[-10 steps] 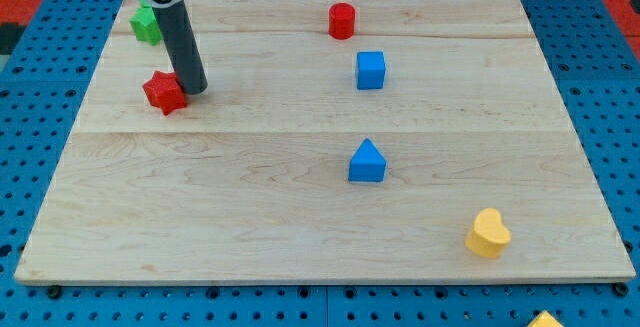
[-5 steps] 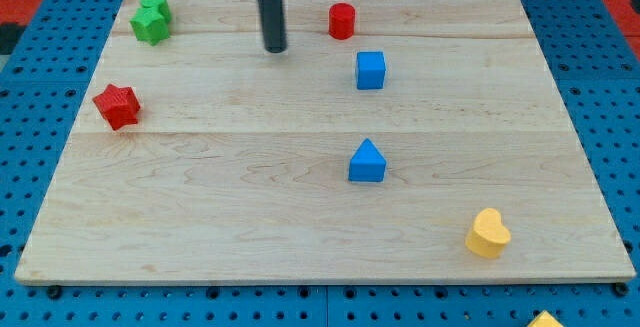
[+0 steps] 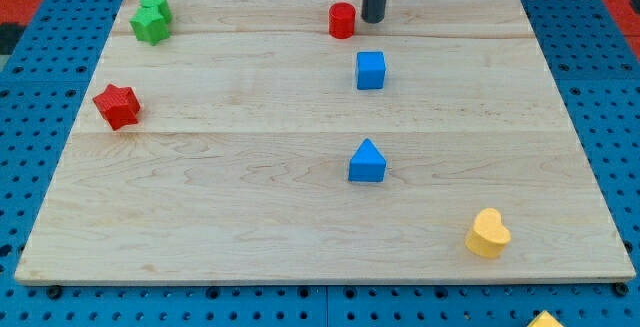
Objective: Move the red circle to the top of the red star
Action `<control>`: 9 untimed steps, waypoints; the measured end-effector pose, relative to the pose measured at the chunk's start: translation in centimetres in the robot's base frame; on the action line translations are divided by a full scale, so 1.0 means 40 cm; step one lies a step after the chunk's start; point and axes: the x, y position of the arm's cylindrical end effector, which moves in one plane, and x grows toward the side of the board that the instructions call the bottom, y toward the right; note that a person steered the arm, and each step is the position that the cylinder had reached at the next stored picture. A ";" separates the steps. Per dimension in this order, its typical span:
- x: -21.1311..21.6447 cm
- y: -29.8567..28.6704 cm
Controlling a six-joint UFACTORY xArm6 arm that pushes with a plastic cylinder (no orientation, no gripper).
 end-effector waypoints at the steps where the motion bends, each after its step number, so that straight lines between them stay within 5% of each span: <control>1: 0.063 -0.061; 2: -0.068 -0.055; 5: -0.062 -0.277; 9: 0.227 -0.659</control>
